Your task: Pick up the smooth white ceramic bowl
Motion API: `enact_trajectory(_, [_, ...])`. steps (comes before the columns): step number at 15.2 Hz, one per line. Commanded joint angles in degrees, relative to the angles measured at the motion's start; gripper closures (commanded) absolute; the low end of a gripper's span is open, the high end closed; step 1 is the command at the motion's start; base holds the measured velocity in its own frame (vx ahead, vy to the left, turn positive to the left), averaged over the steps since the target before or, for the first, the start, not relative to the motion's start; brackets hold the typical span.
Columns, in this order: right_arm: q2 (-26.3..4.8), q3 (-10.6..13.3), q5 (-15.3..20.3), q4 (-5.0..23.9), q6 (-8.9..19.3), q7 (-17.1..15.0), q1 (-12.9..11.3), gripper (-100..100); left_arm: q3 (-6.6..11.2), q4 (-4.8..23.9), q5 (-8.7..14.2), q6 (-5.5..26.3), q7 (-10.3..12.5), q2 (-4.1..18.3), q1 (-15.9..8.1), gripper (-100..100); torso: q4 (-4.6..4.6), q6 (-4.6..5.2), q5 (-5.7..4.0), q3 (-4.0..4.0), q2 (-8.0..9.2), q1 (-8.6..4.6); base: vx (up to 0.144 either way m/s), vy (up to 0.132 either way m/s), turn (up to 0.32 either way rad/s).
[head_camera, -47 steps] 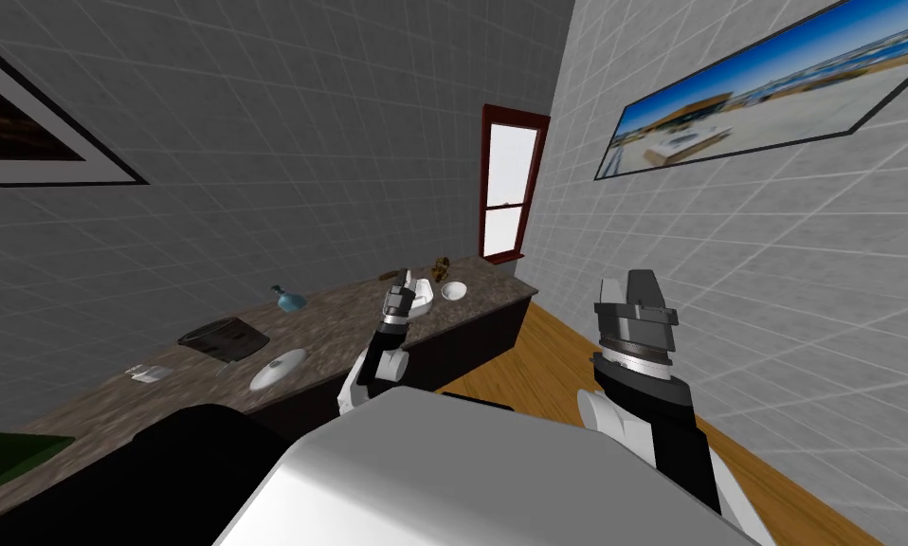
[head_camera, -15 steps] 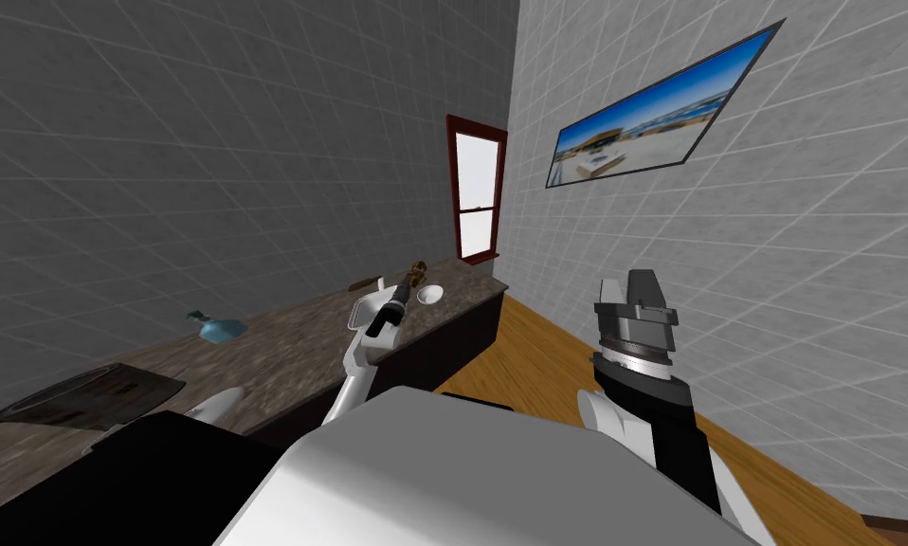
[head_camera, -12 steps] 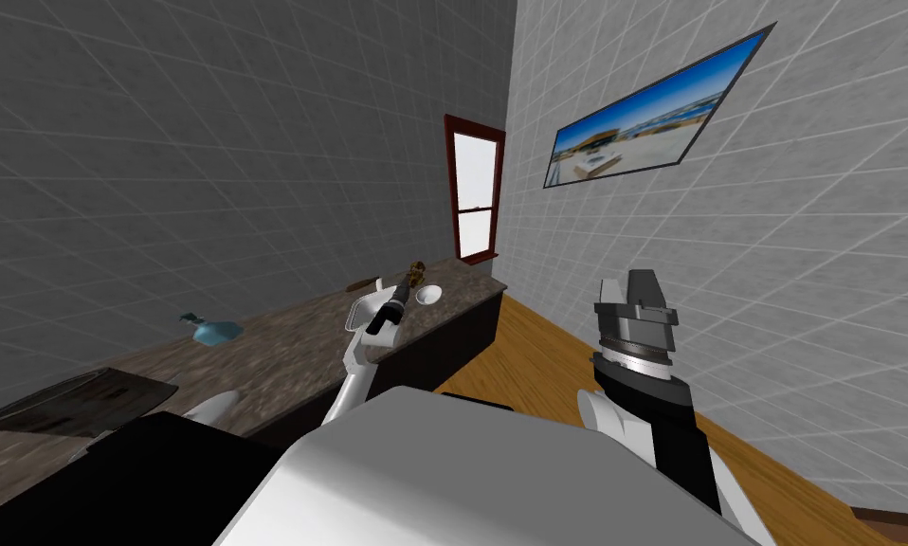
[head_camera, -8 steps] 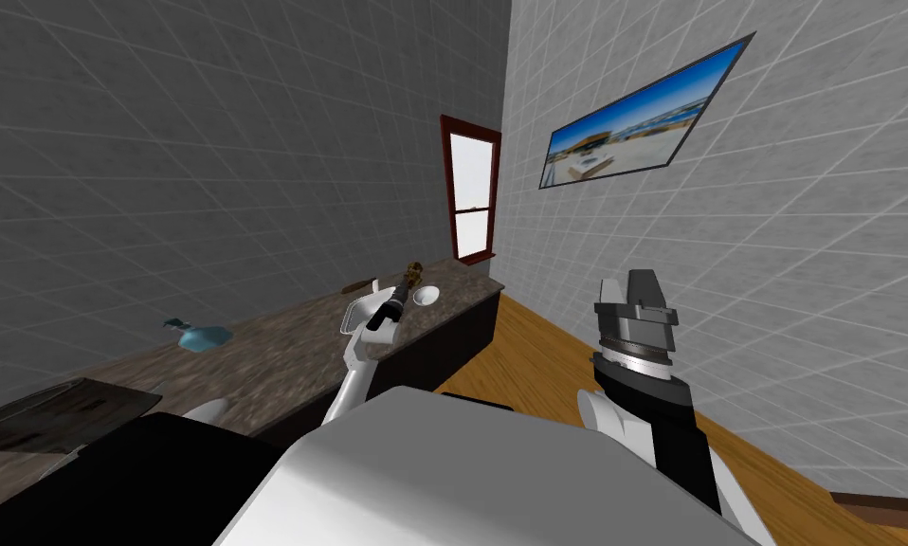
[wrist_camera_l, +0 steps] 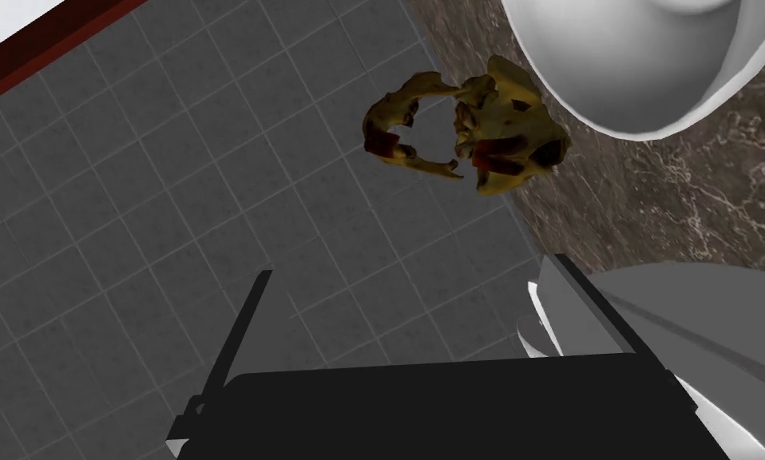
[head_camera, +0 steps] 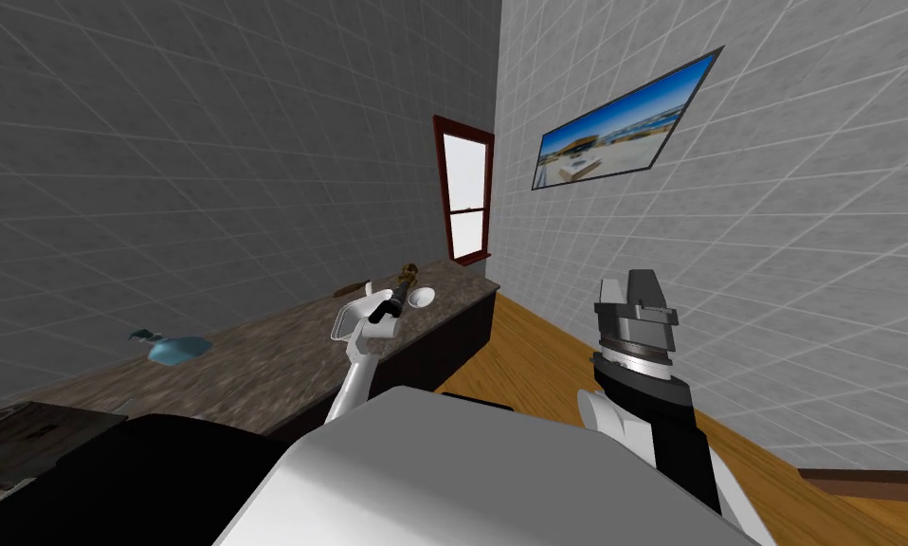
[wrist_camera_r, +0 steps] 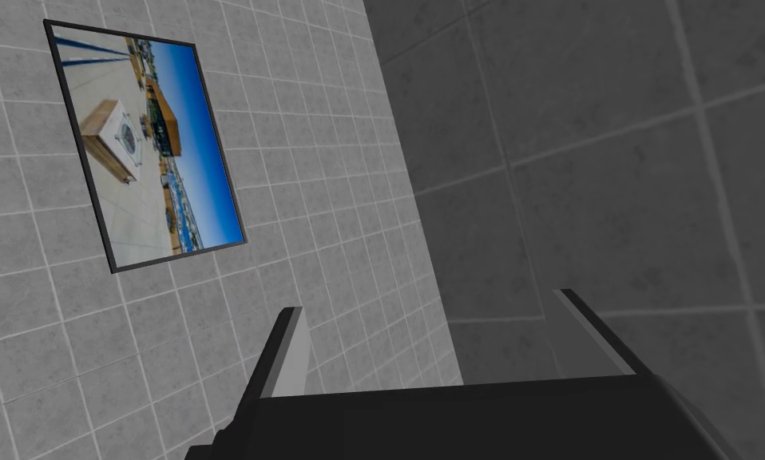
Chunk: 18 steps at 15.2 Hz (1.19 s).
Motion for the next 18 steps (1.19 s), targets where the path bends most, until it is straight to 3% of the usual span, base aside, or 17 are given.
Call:
enact_trajectory(1, [0.0, 0.0, 0.0, 0.0, 0.0, 0.0, 0.0, 0, 0.84, 0.9, 0.3, 2.9, -0.3, 0.2, -1.0, -100, 0.00, 0.00, 0.00, 0.00, 0.00, 0.00, 0.014, -0.007, -0.084])
enact_trajectory(5, [0.0, 0.0, 0.0, 0.0, 0.0, 0.0, 0.0, 0, 1.85, 2.0, 0.4, 7.1, -0.8, 0.0, -2.2, -100, 0.00, -0.01, 0.00, 0.00, -0.01, 0.02, 0.014, -0.004, -0.054])
enact_trajectory(6, [0.0, 0.0, 0.0, 0.0, 0.0, 0.0, 0.0, 0, 2.85, 3.2, 0.4, 8.9, -1.2, -0.2, -3.4, -100, 0.00, -0.03, 0.00, 0.00, 0.01, 0.02, 0.014, -0.002, -0.073])
enact_trajectory(8, [0.0, 0.0, 0.0, 0.0, 0.0, 0.0, 0.0, 0, 2.85, 3.2, 0.4, 10.4, -1.2, -0.2, -3.4, -100, 0.00, -0.01, 0.00, 0.00, 0.00, 0.02, 0.013, -0.002, -0.062])
enact_trajectory(9, [0.0, 0.0, 0.0, 0.0, 0.0, 0.0, 0.0, 0, 3.83, 4.3, 0.5, 12.2, -1.6, -0.4, -4.5, -100, 0.00, -0.03, 0.00, 0.01, 0.01, 0.03, 0.010, -0.003, -0.061])
enact_trajectory(11, [0.0, 0.0, 0.0, 0.0, 0.0, 0.0, 0.0, 0, 3.83, 4.3, 0.5, 13.7, -1.6, -0.4, -4.5, -100, 0.00, -0.01, 0.00, 0.01, 0.01, 0.02, 0.010, 0.000, -0.051])
enact_trajectory(12, [0.0, 0.0, 0.0, 0.0, 0.0, 0.0, 0.0, 0, 4.79, 5.4, 0.5, 15.3, -2.1, -0.7, -5.6, -100, 0.01, -0.03, 0.00, 0.01, 0.02, 0.03, 0.012, 0.002, -0.075])
enact_trajectory(14, [0.0, 0.0, 0.0, 0.0, 0.0, 0.0, 0.0, 0, 4.79, 5.4, 0.5, 16.9, -2.1, -0.7, -5.6, -100, 0.00, -0.02, 0.01, 0.01, 0.01, 0.04, 0.012, 0.003, -0.047])
enact_trajectory(15, [0.0, 0.0, 0.0, 0.0, 0.0, 0.0, 0.0, 0, 5.71, 6.4, 0.6, 18.6, -2.5, -1.0, -6.6, -100, 0.00, -0.03, 0.01, 0.01, 0.02, 0.05, 0.010, 0.002, -0.047])
enact_trajectory(17, [0.0, 0.0, 0.0, 0.0, 0.0, 0.0, 0.0, 0, 5.71, 6.4, 0.6, 19.9, -2.5, -1.0, -6.6, -100, 0.00, -0.01, 0.01, 0.01, 0.02, 0.04, 0.009, 0.002, -0.053])
enact_trajectory(18, [0.0, 0.0, 0.0, 0.0, 0.0, 0.0, 0.0, 0, 6.61, 7.4, 0.6, 21.6, -2.9, -1.3, -7.6, -100, 0.01, -0.03, 0.01, 0.02, 0.03, 0.04, 0.010, 0.002, -0.059])
